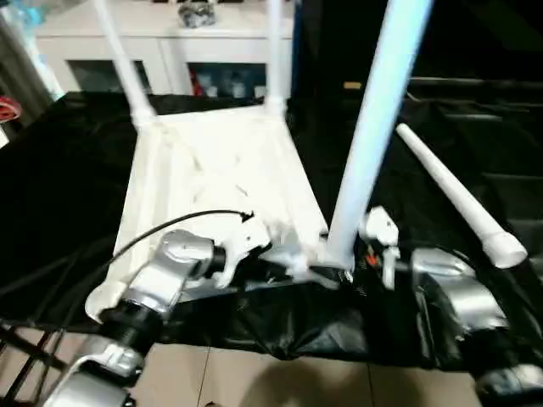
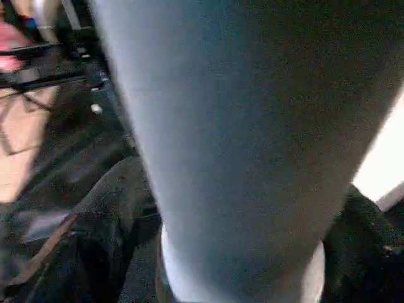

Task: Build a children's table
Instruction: Rotate leg to tighten

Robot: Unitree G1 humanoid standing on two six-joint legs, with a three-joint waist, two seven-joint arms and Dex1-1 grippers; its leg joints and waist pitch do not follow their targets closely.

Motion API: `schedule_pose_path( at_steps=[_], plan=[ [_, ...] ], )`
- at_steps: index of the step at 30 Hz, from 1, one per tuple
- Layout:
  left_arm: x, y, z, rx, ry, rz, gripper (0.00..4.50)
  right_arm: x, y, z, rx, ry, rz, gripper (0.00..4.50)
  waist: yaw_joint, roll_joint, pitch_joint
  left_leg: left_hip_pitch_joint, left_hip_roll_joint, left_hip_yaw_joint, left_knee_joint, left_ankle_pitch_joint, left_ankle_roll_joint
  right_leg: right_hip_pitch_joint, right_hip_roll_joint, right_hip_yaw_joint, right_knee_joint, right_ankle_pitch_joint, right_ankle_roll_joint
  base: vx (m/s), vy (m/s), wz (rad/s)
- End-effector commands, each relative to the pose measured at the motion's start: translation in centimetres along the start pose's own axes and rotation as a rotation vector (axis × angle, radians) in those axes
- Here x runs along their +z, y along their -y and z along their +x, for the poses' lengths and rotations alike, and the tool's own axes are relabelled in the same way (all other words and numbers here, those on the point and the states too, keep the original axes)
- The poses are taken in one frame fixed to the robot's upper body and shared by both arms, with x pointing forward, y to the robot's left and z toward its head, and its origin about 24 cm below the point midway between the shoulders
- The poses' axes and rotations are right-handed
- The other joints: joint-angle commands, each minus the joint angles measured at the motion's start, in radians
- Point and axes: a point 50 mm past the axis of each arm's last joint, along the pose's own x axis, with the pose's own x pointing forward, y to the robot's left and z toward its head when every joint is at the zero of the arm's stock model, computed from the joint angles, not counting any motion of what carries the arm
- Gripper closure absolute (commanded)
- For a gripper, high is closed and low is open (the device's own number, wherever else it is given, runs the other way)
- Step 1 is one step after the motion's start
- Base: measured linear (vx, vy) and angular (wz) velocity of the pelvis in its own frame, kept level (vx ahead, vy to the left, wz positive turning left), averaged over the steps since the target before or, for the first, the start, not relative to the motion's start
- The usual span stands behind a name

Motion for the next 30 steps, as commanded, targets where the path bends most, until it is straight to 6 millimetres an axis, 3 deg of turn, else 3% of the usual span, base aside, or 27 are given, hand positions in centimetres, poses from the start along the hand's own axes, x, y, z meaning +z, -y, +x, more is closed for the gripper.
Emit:
schedule_pose_path(
  at_steps=[1,7,10,14,15,18,20,22,23,28,29,30],
  plan=[
    [1.5,0.3,0.3,-0.052,0.043,0.047,4.5,0.1,-1.4,0.9,0.129,-0.011,-0.001,1.16,0.0,-0.017,-0.069,0.014,0.042,-0.006,-0.066,-0.231,0.089,0.05,-0.055,0.047,-0.066,-0.301,-0.205,0.0,0.0,0.0],
    [1.5,0.3,0.2,-0.054,0.043,0.048,4.5,0.1,-1.6,0.9,0.14,-0.023,-0.007,1.7,0.0,-0.016,-0.068,0.012,0.039,-0.007,-0.066,-0.236,0.078,0.05,-0.056,0.047,-0.068,-0.316,-0.196,0.0,0.0,0.0],
    [1.6,0.3,0.4,-0.038,0.052,0.051,4.5,0.1,-1.6,1.0,0.133,-0.021,-0.005,1.74,0.0,-0.016,-0.068,0.012,0.04,-0.007,-0.066,-0.235,0.078,0.05,-0.055,0.046,-0.068,-0.317,-0.195,0.0,0.0,0.0],
    [2.3,-0.5,1.2,0.082,0.087,0.048,4.5,0.0,-0.7,1.9,-0.018,-0.002,0.001,1.8,-0.001,-0.017,-0.068,0.01,0.039,-0.008,-0.065,-0.227,0.073,0.05,-0.056,0.047,-0.067,-0.307,-0.196,0.0,0.0,0.0],
    [2.3,-0.5,1.2,0.082,0.087,0.048,4.5,0.0,-0.7,1.9,-0.018,-0.002,0.001,1.8,-0.006,-0.018,-0.067,0.009,0.037,-0.008,-0.065,-0.232,0.068,0.05,-0.056,0.046,-0.069,-0.318,-0.193,0.0,0.0,0.0],
    [3.1,-1.3,2.1,0.195,0.118,0.032,4.5,-0.5,1.5,3.1,-0.308,-0.006,0.048,1.8,-0.021,-0.018,-0.065,0.005,0.033,-0.012,-0.067,-0.257,0.048,0.052,-0.058,0.041,-0.072,-0.372,-0.177,0.0,0.0,0.0],
    [3.8,-1.8,2.9,0.272,0.137,0.015,4.5,-0.7,2.6,4.0,-0.481,0.01,0.11,1.8,-0.045,-0.016,-0.061,0.006,0.028,-0.017,-0.069,-0.303,0.021,0.051,-0.057,0.035,-0.08,-0.452,-0.15,0.0,0.0,0.0],
    [4.1,-1.9,3.2,0.299,0.144,0.005,4.5,-0.7,2.8,4.4,-0.53,0.021,0.14,1.81,-0.052,-0.018,-0.062,0.008,0.026,-0.016,-0.066,-0.311,0.026,0.05,-0.059,0.036,-0.087,-0.473,-0.137,0.0,0.0,0.0],
    [4.4,-2.1,3.5,0.325,0.149,0.001,4.5,-0.6,3.0,4.7,-0.566,0.03,0.166,1.81,-0.053,-0.019,-0.065,0.013,0.025,-0.014,-0.063,-0.308,0.036,0.046,-0.057,0.037,-0.09,-0.467,-0.137,0.0,0.0,0.0],
    [5.9,-2.3,5.1,0.432,0.182,-0.042,4.5,0.3,2.8,7.1,-0.59,0.058,0.198,1.81,-0.055,-0.016,-0.072,0.005,0.027,-0.011,-0.06,-0.244,0.067,0.053,-0.054,0.039,-0.075,-0.319,-0.189,0.0,0.0,0.0],
    [6.0,-2.3,5.3,0.43,0.185,-0.041,4.5,0.5,2.8,7.3,-0.581,0.074,0.197,1.25,-0.055,-0.018,-0.073,0.003,0.027,-0.01,-0.059,-0.233,0.073,0.055,-0.053,0.039,-0.071,-0.296,-0.197,0.0,0.0,0.0],
    [6.1,-2.2,5.4,0.427,0.189,-0.039,4.5,0.6,2.8,7.4,-0.574,0.085,0.195,1.11,-0.053,-0.017,-0.074,0.004,0.027,-0.007,-0.056,-0.217,0.091,0.054,-0.054,0.04,-0.07,-0.263,-0.211,0.0,0.0,0.0]
  ],
)
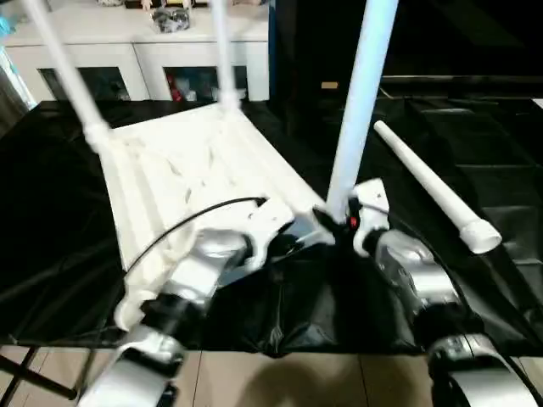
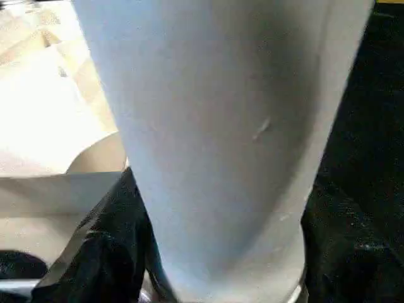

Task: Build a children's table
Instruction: Rotate leg to tighten

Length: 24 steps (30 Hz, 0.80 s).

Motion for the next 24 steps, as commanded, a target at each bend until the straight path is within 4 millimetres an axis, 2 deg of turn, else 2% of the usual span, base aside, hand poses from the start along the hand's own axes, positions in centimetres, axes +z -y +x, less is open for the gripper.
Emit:
schedule_pose_path(
  at_steps=[1,3,5,7,9,11,13,15,16,17,18,19,21,22,23,24],
  plan=[
    [3.5,0.9,1.0,-0.021,0.142,0.03,4.5,-1.2,-3.3,1.3,0.135,-0.042,0.024,1.11,0.007,-0.018,-0.074,0.001,0.026,-0.006,-0.058,-0.208,0.094,0.057,-0.054,0.039,-0.067,-0.257,-0.213,0.0,0.0,0.0],
    [3.5,1.0,1.0,-0.023,0.142,0.032,4.5,-1.2,-3.3,1.3,0.137,-0.041,0.03,1.05,0.008,-0.017,-0.074,0.0,0.027,-0.006,-0.058,-0.195,0.105,0.058,-0.054,0.039,-0.066,-0.245,-0.218,0.0,0.0,0.0],
    [3.3,1.1,1.0,-0.031,0.137,0.036,4.5,-1.2,-3.2,1.2,0.134,-0.04,0.015,0.75,0.008,-0.015,-0.072,0.001,0.028,-0.007,-0.06,-0.207,0.103,0.057,-0.053,0.037,-0.069,-0.27,-0.215,0.0,0.0,0.0],
    [2.8,1.0,1.1,-0.007,0.105,0.023,4.5,-1.0,-2.0,0.7,0.054,-0.014,-0.061,0.75,0.008,-0.014,-0.071,0.003,0.029,-0.007,-0.061,-0.222,0.093,0.055,-0.053,0.037,-0.07,-0.291,-0.21,0.0,0.0,0.0],
    [2.7,0.8,1.1,0.018,0.096,0.015,4.5,-0.8,-1.4,0.5,0.023,0.002,-0.063,0.75,0.009,-0.012,-0.07,0.006,0.03,-0.008,-0.062,-0.235,0.085,0.054,-0.053,0.038,-0.071,-0.3,-0.208,0.0,0.0,0.0],
    [2.4,0.3,1.2,0.074,0.075,-0.011,4.5,-0.4,-0.1,-0.3,-0.019,0.046,-0.02,0.75,0.009,-0.014,-0.071,0.006,0.029,-0.007,-0.062,-0.24,0.085,0.055,-0.053,0.038,-0.073,-0.304,-0.204,0.0,0.0,0.0],
    [2.3,-0.3,1.2,0.134,0.057,-0.03,4.5,0.0,1.3,-1.7,-0.026,0.081,-0.006,0.75,0.014,-0.006,-0.072,0.005,0.028,-0.007,-0.06,-0.225,0.096,0.057,-0.051,0.039,-0.072,-0.263,-0.205,0.0,0.0,0.0],
    [2.3,-0.6,1.2,0.156,0.052,-0.036,4.5,0.0,1.7,-2.2,-0.022,0.09,-0.01,0.75,0.019,-0.008,-0.076,0.004,0.029,-0.007,-0.058,-0.203,0.112,0.059,-0.048,0.039,-0.068,-0.21,-0.21,0.0,0.0,0.0],
    [2.4,-1.0,1.2,0.195,0.049,-0.042,4.5,0.1,2.8,-3.2,-0.033,0.092,-0.019,0.75,0.019,-0.008,-0.079,-0.005,0.026,-0.009,-0.055,-0.175,0.122,0.066,-0.048,0.037,-0.061,-0.168,-0.218,0.0,0.0,0.0],
    [2.4,-1.0,1.2,0.195,0.049,-0.042,4.5,0.1,2.8,-3.2,-0.033,0.092,-0.019,0.75,0.02,-0.008,-0.081,-0.003,0.027,-0.009,-0.053,-0.164,0.127,0.064,-0.049,0.036,-0.06,-0.152,-0.222,0.0,0.0,0.0],
    [2.7,-1.2,1.2,0.208,0.058,-0.032,4.5,0.0,4.0,-4.1,-0.063,0.087,-0.04,0.75,0.019,0.004,-0.082,-0.009,0.023,-0.01,-0.049,-0.139,0.144,0.068,-0.051,0.033,-0.055,-0.125,-0.24,0.0,0.0,0.0],
    [2.8,-1.2,1.2,0.209,0.064,-0.029,4.5,0.0,4.3,-4.3,-0.073,0.086,-0.044,0.75,0.017,-0.002,-0.081,-0.006,0.024,-0.007,-0.047,-0.147,0.148,0.064,-0.049,0.033,-0.062,-0.127,-0.239,0.0,0.0,0.0],
    [3.6,-1.0,1.4,0.183,0.111,-0.022,4.5,0.2,5.5,-5.1,-0.128,0.097,-0.052,0.75,0.015,-0.007,-0.08,-0.009,0.02,-0.006,-0.045,-0.152,0.156,0.067,-0.05,0.032,-0.063,-0.153,-0.242,0.0,0.0,0.0],
    [3.6,-1.0,1.4,0.183,0.111,-0.022,4.5,0.2,5.5,-5.1,-0.128,0.097,-0.052,0.75,0.015,-0.007,-0.079,-0.009,0.019,-0.005,-0.045,-0.154,0.158,0.066,-0.049,0.031,-0.064,-0.167,-0.239,0.0,0.0,0.0],
    [4.3,-0.8,1.4,0.165,0.163,-0.044,4.23,0.5,6.1,-5.5,-0.149,0.102,-0.051,0.67,0.014,-0.005,-0.078,-0.009,0.018,-0.005,-0.044,-0.16,0.159,0.066,-0.05,0.029,-0.069,-0.197,-0.231,0.0,0.0,0.0],
    [4.5,-0.9,1.4,0.164,0.173,-0.044,4.23,0.6,6.1,-5.6,-0.151,0.106,-0.044,0.67,0.014,-0.004,-0.078,-0.009,0.019,-0.005,-0.045,-0.163,0.157,0.065,-0.05,0.028,-0.07,-0.209,-0.227,0.0,0.0,0.0]
  ],
)
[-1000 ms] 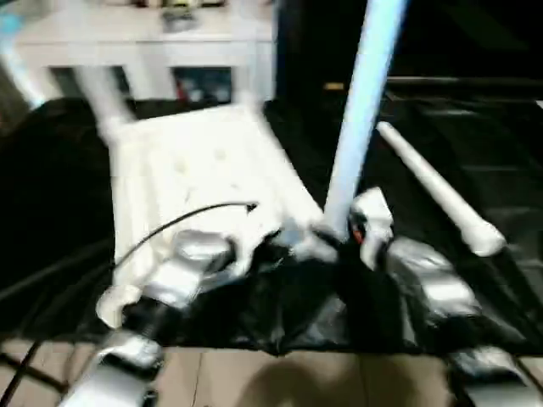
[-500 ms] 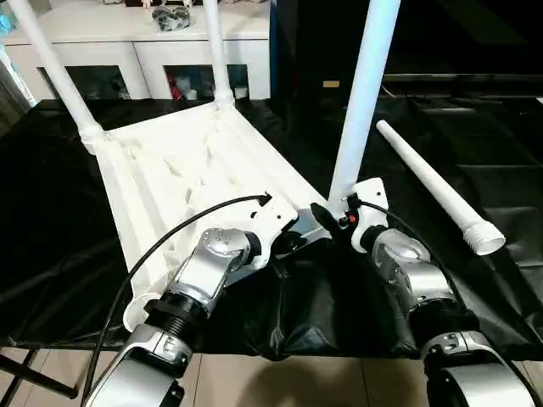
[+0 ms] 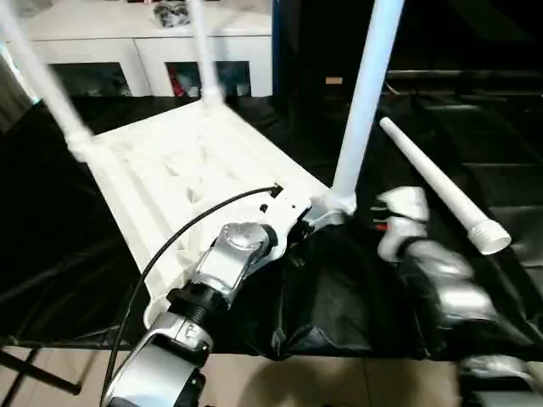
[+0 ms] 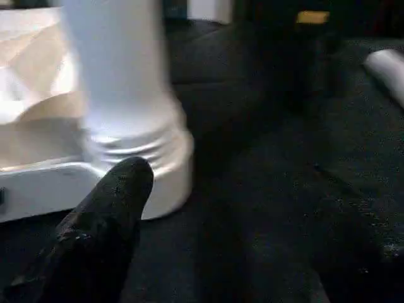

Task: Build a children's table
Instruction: Rotate leg to tighten, then rotate table base

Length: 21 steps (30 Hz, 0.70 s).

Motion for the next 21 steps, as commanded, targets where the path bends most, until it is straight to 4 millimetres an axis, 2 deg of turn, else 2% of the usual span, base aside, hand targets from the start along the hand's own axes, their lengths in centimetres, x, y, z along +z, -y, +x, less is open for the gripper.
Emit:
schedule_pose_path(
  at_steps=[1,2,5,9,10,11,12,14,15,16,18,20,21],
  plan=[
    [3.0,-0.8,-0.4,0.021,0.15,0.007,4.23,0.5,0.0,-0.1,-0.006,0.028,0.012,0.67,0.01,-0.021,-0.079,0.003,0.019,-0.005,-0.048,-0.17,0.151,0.07,-0.048,0.03,-0.071,-0.23,-0.219,0.0,0.0,0.0],
    [3.2,-0.9,-0.5,0.028,0.162,0.004,4.23,0.5,0.0,-0.2,0.002,0.028,0.018,0.67,0.01,-0.02,-0.079,0.003,0.019,-0.005,-0.047,-0.172,0.153,0.07,-0.047,0.03,-0.072,-0.235,-0.217,0.0,0.0,0.0],
    [4.0,-1.8,-1.1,0.069,0.198,0.04,3.85,0.5,-0.8,-0.5,0.063,0.004,-0.006,0.64,0.018,-0.017,-0.08,0.006,0.025,-0.008,-0.049,-0.173,0.152,0.067,-0.047,0.03,-0.07,-0.232,-0.215,0.0,0.0,0.0],
    [4.6,-3.3,-2.3,0.144,0.206,0.087,3.85,0.0,-1.8,-0.6,0.12,-0.058,-0.042,0.64,0.022,-0.017,-0.076,0.007,0.025,-0.008,-0.052,-0.189,0.139,0.065,-0.047,0.031,-0.07,-0.253,-0.206,0.0,0.0,0.0],
    [4.8,-4.0,-2.9,0.173,0.206,0.097,3.85,-0.2,-2.2,-0.6,0.142,-0.082,-0.046,0.64,0.022,-0.031,-0.075,0.006,0.025,-0.006,-0.053,-0.194,0.134,0.065,-0.046,0.031,-0.072,-0.267,-0.201,0.0,0.0,0.0],
    [4.9,-4.8,-3.8,0.211,0.2,0.108,3.85,-0.5,-2.7,-0.7,0.176,-0.107,-0.041,0.64,0.027,-0.021,-0.076,0.008,0.027,-0.008,-0.054,-0.187,0.126,0.066,-0.048,0.033,-0.066,-0.273,-0.198,0.0,0.0,0.0],
    [4.9,-5.3,-4.4,0.235,0.194,0.114,3.85,-0.6,-3.1,-0.7,0.198,-0.116,-0.038,0.64,0.026,-0.025,-0.075,0.006,0.027,-0.008,-0.054,-0.184,0.127,0.066,-0.048,0.033,-0.067,-0.275,-0.196,0.0,0.0,0.0],
    [4.3,-7.3,-7.1,0.323,0.12,0.174,3.85,-0.7,-4.2,-0.7,0.257,-0.134,-0.051,0.64,0.028,-0.018,-0.074,0.009,0.031,-0.01,-0.057,-0.194,0.113,0.061,-0.049,0.034,-0.066,-0.287,-0.19,0.0,0.0,0.0],
    [4.1,-7.7,-7.6,0.34,0.103,0.184,3.85,-0.7,-4.4,-0.6,0.266,-0.135,-0.052,0.64,0.028,-0.016,-0.074,0.01,0.033,-0.011,-0.059,-0.196,0.106,0.06,-0.049,0.034,-0.064,-0.288,-0.19,0.0,0.0,0.0],
    [3.4,-8.9,-9.5,0.397,0.047,0.196,3.85,-0.7,-4.9,-0.4,0.283,-0.141,-0.051,0.64,0.026,-0.012,-0.074,0.01,0.034,-0.012,-0.06,-0.2,0.097,0.059,-0.049,0.035,-0.061,-0.283,-0.185,0.0,0.0,0.0],
    [3.2,-9.3,-10.2,0.419,0.028,0.192,3.85,-0.7,-5.1,-0.3,0.286,-0.143,-0.048,0.64,0.021,-0.008,-0.073,0.015,0.033,-0.01,-0.06,-0.211,0.082,0.054,-0.046,0.036,-0.063,-0.288,-0.184,0.0,0.0,0.0],
    [2.6,-10.4,-11.9,0.503,-0.015,0.18,4.02,-0.9,-5.4,0.1,0.273,-0.162,-0.047,0.64,0.029,-0.003,-0.072,0.024,0.034,-0.009,-0.062,-0.228,0.062,0.046,-0.044,0.039,-0.065,-0.294,-0.188,0.0,0.0,0.0],
    [2.6,-10.4,-11.9,0.503,-0.015,0.18,4.02,-0.9,-5.4,0.1,0.273,-0.162,-0.047,0.64,0.029,-0.004,-0.071,0.024,0.034,-0.008,-0.063,-0.233,0.059,0.044,-0.043,0.04,-0.066,-0.292,-0.189,0.0,0.0,0.0]
  ],
)
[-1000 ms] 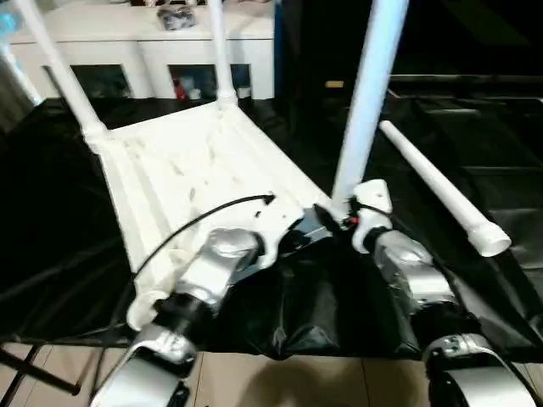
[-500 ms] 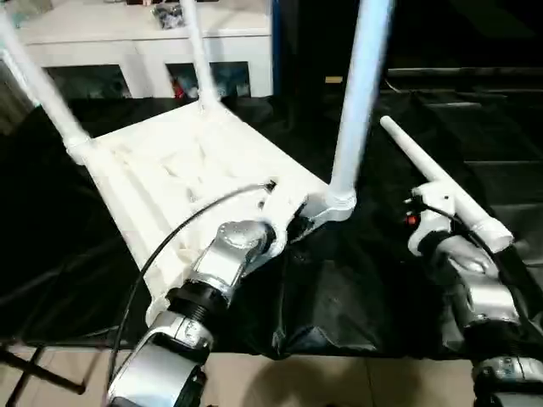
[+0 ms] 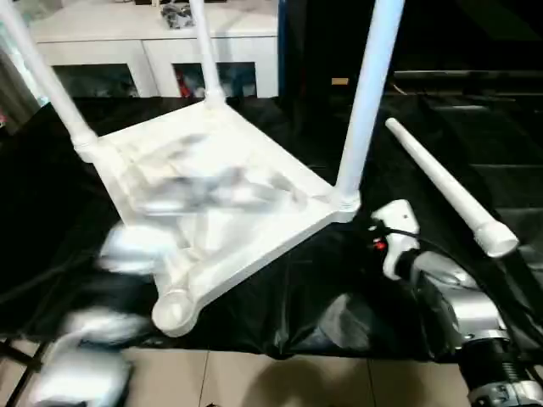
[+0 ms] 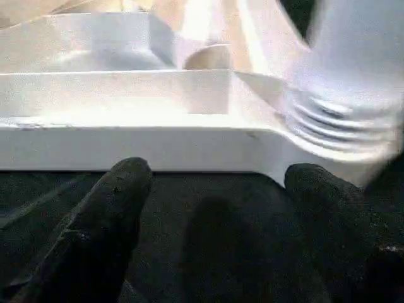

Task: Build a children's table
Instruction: Rotate table base

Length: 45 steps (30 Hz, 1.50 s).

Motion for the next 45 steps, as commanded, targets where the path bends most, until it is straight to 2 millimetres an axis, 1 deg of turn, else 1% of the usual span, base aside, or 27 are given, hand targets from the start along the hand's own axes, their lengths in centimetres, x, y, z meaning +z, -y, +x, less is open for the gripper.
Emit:
schedule_pose_path(
  at_steps=[1,2,3,4,5,6,7,9,10,11,12,15,19,20,21,24,26,29,30,31,35,38,39,40,42,43,45],
  plan=[
    [-0.7,-1.7,-1.2,0.087,-0.064,0.041,4.25,0.2,-0.1,0.8,-0.032,-0.048,0.002,0.64,-0.001,-0.004,-0.069,0.027,0.033,-0.007,-0.067,-0.247,0.057,0.04,-0.042,0.04,-0.068,-0.294,-0.191,0.0,0.0,0.0],
    [-0.7,-1.7,-1.2,0.087,-0.064,0.041,4.25,0.2,-0.1,0.8,-0.032,-0.048,0.002,0.64,0.0,-0.004,-0.069,0.028,0.035,-0.01,-0.069,-0.25,0.047,0.041,-0.042,0.041,-0.063,-0.288,-0.195,0.0,0.0,0.0],
    [-1.7,-3.0,-2.2,0.158,-0.133,0.074,4.41,0.0,0.0,1.3,-0.059,-0.085,0.014,0.64,-0.007,-0.029,-0.07,0.016,0.032,-0.01,-0.071,-0.24,0.045,0.051,-0.043,0.041,-0.06,-0.28,-0.191,0.0,0.0,0.0],
    [-3.0,-4.3,-3.4,0.227,-0.228,0.14,4.41,-0.1,-0.1,1.7,-0.073,-0.112,0.024,0.64,-0.008,-0.011,-0.067,0.017,0.031,-0.012,-0.073,-0.238,0.039,0.048,-0.046,0.043,-0.056,-0.288,-0.188,0.0,0.0,0.0],
    [-3.0,-4.3,-3.4,0.229,-0.231,0.142,4.47,-0.2,-0.1,1.7,-0.074,-0.112,0.024,0.64,-0.008,-0.008,-0.069,0.021,0.032,-0.013,-0.072,-0.244,0.032,0.046,-0.046,0.043,-0.056,-0.292,-0.184,0.0,0.0,0.0],
    [-3.8,-4.5,-3.8,0.238,-0.282,0.18,4.47,-0.2,-0.2,1.9,-0.074,-0.116,0.023,0.64,-0.011,-0.013,-0.069,0.022,0.032,-0.011,-0.071,-0.244,0.03,0.045,-0.045,0.044,-0.059,-0.287,-0.181,0.0,0.0,0.0],
    [-4.7,-3.9,-4.0,0.199,-0.32,0.173,4.47,-0.2,-0.4,2.0,-0.075,-0.118,0.029,0.64,-0.01,-0.009,-0.068,0.022,0.031,-0.011,-0.072,-0.252,0.025,0.044,-0.047,0.044,-0.058,-0.286,-0.179,0.0,0.0,0.0],
    [-5.0,-3.5,-4.0,0.172,-0.335,0.157,4.5,-0.2,-0.4,2.1,-0.076,-0.119,0.034,0.83,-0.007,-0.01,-0.069,0.025,0.03,-0.01,-0.072,-0.255,0.02,0.043,-0.048,0.046,-0.059,-0.28,-0.186,0.0,0.0,0.0],
    [-6.6,-2.0,-4.1,0.055,-0.421,0.211,4.5,-0.2,-0.6,2.4,-0.084,-0.118,0.046,1.02,-0.002,-0.01,-0.069,0.027,0.031,-0.009,-0.072,-0.26,0.02,0.039,-0.048,0.048,-0.061,-0.277,-0.19,0.0,0.0,0.0],
    [-6.7,-2.0,-4.1,0.049,-0.426,0.213,4.5,-0.2,-0.6,2.4,-0.084,-0.118,0.046,1.05,-0.001,-0.01,-0.069,0.023,0.032,-0.012,-0.075,-0.258,0.018,0.042,-0.049,0.048,-0.056,-0.272,-0.191,0.0,0.0,0.0],
    [-7.8,-1.0,-4.3,-0.022,-0.482,0.23,4.5,-0.2,-0.7,2.6,-0.084,-0.117,0.045,1.14,0.0,-0.006,-0.069,0.024,0.032,-0.011,-0.075,-0.263,0.014,0.04,-0.047,0.048,-0.056,-0.266,-0.191,0.0,0.0,0.0],
    [-8.5,-0.5,-4.5,-0.06,-0.512,0.24,4.5,0.0,-0.9,2.9,-0.088,-0.116,0.048,1.46,-0.002,-0.008,-0.067,0.022,0.031,-0.012,-0.077,-0.281,0.005,0.045,-0.049,0.049,-0.056,-0.252,-0.198,0.0,0.0,0.0],
    [-8.6,1.1,-4.6,-0.199,-0.503,0.193,4.5,0.2,-1.0,3.5,-0.101,-0.122,0.047,1.76,-0.009,-0.011,-0.067,0.02,0.029,-0.014,-0.078,-0.288,0.0,0.049,-0.053,0.048,-0.057,-0.291,-0.192,0.0,0.0,0.0],
    [-8.6,1.1,-4.6,-0.199,-0.503,0.193,4.5,0.2,-1.0,3.5,-0.101,-0.122,0.047,1.86,-0.01,-0.011,-0.067,0.019,0.029,-0.015,-0.077,-0.285,-0.001,0.049,-0.054,0.049,-0.056,-0.289,-0.194,0.0,0.0,0.0],
    [-8.5,2.0,-4.8,-0.293,-0.501,0.194,4.5,0.2,-1.1,3.9,-0.103,-0.125,0.044,1.91,-0.009,-0.011,-0.067,0.023,0.03,-0.012,-0.076,-0.285,0.0,0.044,-0.053,0.05,-0.059,-0.287,-0.196,0.0,0.0,0.0],
    [-8.3,2.6,-5.0,-0.353,-0.501,0.194,4.5,0.2,-1.2,4.1,-0.103,-0.127,0.042,1.99,-0.012,-0.011,-0.068,0.02,0.029,-0.013,-0.077,-0.274,0.003,0.048,-0.051,0.049,-0.053,-0.256,-0.21,0.0,0.0,0.0],
    [-7.4,4.4,-5.4,-0.532,-0.455,0.183,4.5,0.5,-1.4,4.7,-0.098,-0.125,0.031,2.34,-0.011,-0.01,-0.068,0.023,0.03,-0.012,-0.076,-0.278,0.0,0.047,-0.053,0.05,-0.052,-0.257,-0.214,0.0,0.0,0.0],
    [-7.0,4.9,-5.4,-0.58,-0.432,0.178,4.5,0.6,-1.5,4.8,-0.094,-0.122,0.029,2.52,-0.013,-0.009,-0.063,0.024,0.028,-0.012,-0.078,-0.312,-0.007,0.046,-0.05,0.05,-0.055,-0.293,-0.21,0.0,0.0,0.0],
    [-6.1,6.0,-5.4,-0.695,-0.361,0.16,4.5,0.8,-1.7,5.2,-0.083,-0.117,0.027,2.65,-0.014,-0.009,-0.064,0.025,0.028,-0.011,-0.078,-0.315,-0.008,0.046,-0.052,0.05,-0.057,-0.301,-0.206,0.0,0.0,0.0],
    [-5.8,6.3,-5.4,-0.726,-0.342,0.155,4.5,0.8,-1.7,5.3,-0.08,-0.116,0.026,2.75,-0.014,-0.011,-0.065,0.024,0.028,-0.012,-0.077,-0.311,-0.011,0.047,-0.053,0.05,-0.056,-0.304,-0.206,0.0,0.0,0.0],
    [-4.8,7.8,-5.5,-0.853,-0.284,0.146,4.5,1.0,-2.0,5.7,-0.06,-0.114,0.018,3.1,-0.015,-0.013,-0.068,0.021,0.029,-0.01,-0.076,-0.27,-0.005,0.051,-0.051,0.052,-0.047,-0.24,-0.221,0.0,0.0,0.0],
    [-4.8,9.5,-4.6,-0.918,-0.256,0.147,4.5,1.1,-2.4,6.0,-0.041,-0.112,0.007,3.31,-0.023,-0.014,-0.068,0.018,0.027,-0.009,-0.074,-0.261,0.004,0.055,-0.05,0.051,-0.048,-0.233,-0.226,0.0,0.0,0.0],
    [-5.4,10.8,-3.0,-0.939,-0.25,0.15,4.5,1.2,-2.4,6.1,-0.035,-0.109,0.005,3.41,-0.023,-0.015,-0.067,0.019,0.021,-0.006,-0.069,-0.266,0.008,0.052,-0.049,0.05,-0.054,-0.255,-0.219,0.0,0.0,0.0],
    [-5.4,10.8,-3.0,-0.939,-0.25,0.15,4.5,1.2,-2.4,6.1,-0.035,-0.109,0.005,3.52,-0.022,-0.015,-0.069,0.02,0.024,-0.009,-0.071,-0.268,0.008,0.055,-0.052,0.051,-0.055,-0.265,-0.213,0.0,0.0,0.0],
    [-5.9,12.1,-1.3,-0.94,-0.245,0.175,4.5,1.2,-2.5,6.2,-0.031,-0.107,0.005,3.63,-0.024,-0.018,-0.066,0.015,0.019,-0.008,-0.07,-0.274,0.013,0.055,-0.049,0.048,-0.063,-0.29,-0.199,0.0,0.0,0.0],
    [-6.0,12.6,-0.6,-0.939,-0.236,0.179,4.5,1.2,-2.5,6.2,-0.027,-0.106,0.004,3.77,-0.023,-0.016,-0.066,0.022,0.021,-0.008,-0.07,-0.297,0.009,0.053,-0.052,0.049,-0.068,-0.316,-0.192,0.0,0.0,0.0],
    [-5.9,13.1,0.3,-0.925,-0.215,0.183,4.5,1.2,-2.6,6.2,-0.023,-0.105,0.003,3.86,-0.025,-0.019,-0.064,0.019,0.023,-0.011,-0.073,-0.32,0.004,0.057,-0.053,0.048,-0.068,-0.352,-0.18,0.0,0.0,0.0]
  ],
)
